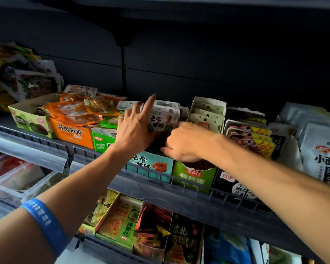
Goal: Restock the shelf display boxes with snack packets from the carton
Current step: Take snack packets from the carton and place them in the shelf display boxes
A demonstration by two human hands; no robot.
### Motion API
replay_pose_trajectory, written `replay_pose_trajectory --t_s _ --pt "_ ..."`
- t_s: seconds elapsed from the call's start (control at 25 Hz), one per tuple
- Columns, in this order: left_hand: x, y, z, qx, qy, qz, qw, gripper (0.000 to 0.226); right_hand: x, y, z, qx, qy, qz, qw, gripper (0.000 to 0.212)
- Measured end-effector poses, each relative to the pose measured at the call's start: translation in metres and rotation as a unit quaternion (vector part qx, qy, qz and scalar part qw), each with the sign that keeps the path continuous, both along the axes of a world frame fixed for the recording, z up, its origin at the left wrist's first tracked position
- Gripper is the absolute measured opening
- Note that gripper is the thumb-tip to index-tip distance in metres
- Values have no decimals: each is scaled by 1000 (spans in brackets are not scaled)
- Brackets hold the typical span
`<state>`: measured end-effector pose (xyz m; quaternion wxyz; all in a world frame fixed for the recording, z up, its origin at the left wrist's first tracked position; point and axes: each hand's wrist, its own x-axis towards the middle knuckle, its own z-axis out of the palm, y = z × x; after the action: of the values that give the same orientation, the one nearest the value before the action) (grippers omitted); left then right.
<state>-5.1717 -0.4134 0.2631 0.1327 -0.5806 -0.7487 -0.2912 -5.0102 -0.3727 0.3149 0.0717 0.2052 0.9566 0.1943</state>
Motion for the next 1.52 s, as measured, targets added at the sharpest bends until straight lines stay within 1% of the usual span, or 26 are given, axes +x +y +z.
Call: replay_pose_trajectory --t_s 0.08,0.16,0.24,0.36,0.44,0.48,0.56,0.6,0.64,0.68,0.72,0.8,0.84,0.92,1.0,1.04,1.12,1.16,1.2,1.24,1.32,1.4,1.48,1.52 --pt "-3 0 -2 -4 32 -22 999 101 -12 -8 3 -28 -94 -70 993 55" --pt "-6 2 -2 -20 42 -14 999 93 -25 -11 6 -73 -156 -103 980 53" --pt "-7 3 -2 -27 31 -18 999 88 -30 -10 9 -105 -175 -119 972 53" --pt "-10 5 -3 -22 -7 -71 997 84 -23 -7 8 -109 -161 -116 974 50" --pt "-12 6 -2 -25 -38 -109 993 84 -16 -1 11 -147 -97 -95 980 38" --pt "-13 6 -1 -31 -41 -114 992 85 -12 2 13 -171 -38 -68 982 38" --pt "-12 4 0 -43 -19 -97 994 90 -5 15 18 -198 133 -27 971 43" --pt "-10 3 0 -48 -7 -84 995 94 -3 23 21 -180 218 -19 959 42" --pt "-9 2 1 -51 -1 -74 996 97 -2 30 25 -134 285 -28 949 35" --pt "-9 1 1 -53 2 -69 996 99 -2 37 27 -84 321 -56 942 22" --pt "-8 1 2 -52 0 -68 996 100 -3 43 28 -55 321 -95 941 16" --pt "-8 1 3 -52 -7 -72 996 100 -8 50 28 -50 270 -170 946 28" --pt "-9 1 3 -54 -12 -74 996 100 -10 52 28 -57 264 -193 943 30" --pt "-9 2 2 -59 -16 -75 995 101 -17 58 30 -51 275 -204 938 27" --pt "-8 3 1 -64 -16 -71 995 102 -23 66 32 -22 275 -195 941 17" --pt "-8 4 1 -63 -16 -69 995 101 -26 70 33 -23 291 -190 937 12" --pt "-8 4 0 -56 -19 -65 996 100 -28 75 31 -71 349 -181 917 7" --pt "-7 4 0 -52 -24 -63 996 99 -28 77 29 -99 374 -175 905 8" --pt "-7 5 1 -50 -30 -63 996 99 -29 78 27 -118 383 -170 900 11" --pt "-7 5 0 -51 -33 -64 996 100 -29 79 25 -128 376 -167 903 15" --pt "-8 6 0 -59 -31 -71 995 102 -29 80 23 -143 352 -163 910 27" --pt "-11 7 0 -74 -22 -74 994 105 -29 75 24 -183 343 -148 909 38" --pt "-11 7 -1 -86 -19 -68 994 106 -26 66 24 -209 355 -128 902 47" --pt "-10 7 -1 -85 -19 -64 994 106 -24 65 24 -196 371 -112 901 49"
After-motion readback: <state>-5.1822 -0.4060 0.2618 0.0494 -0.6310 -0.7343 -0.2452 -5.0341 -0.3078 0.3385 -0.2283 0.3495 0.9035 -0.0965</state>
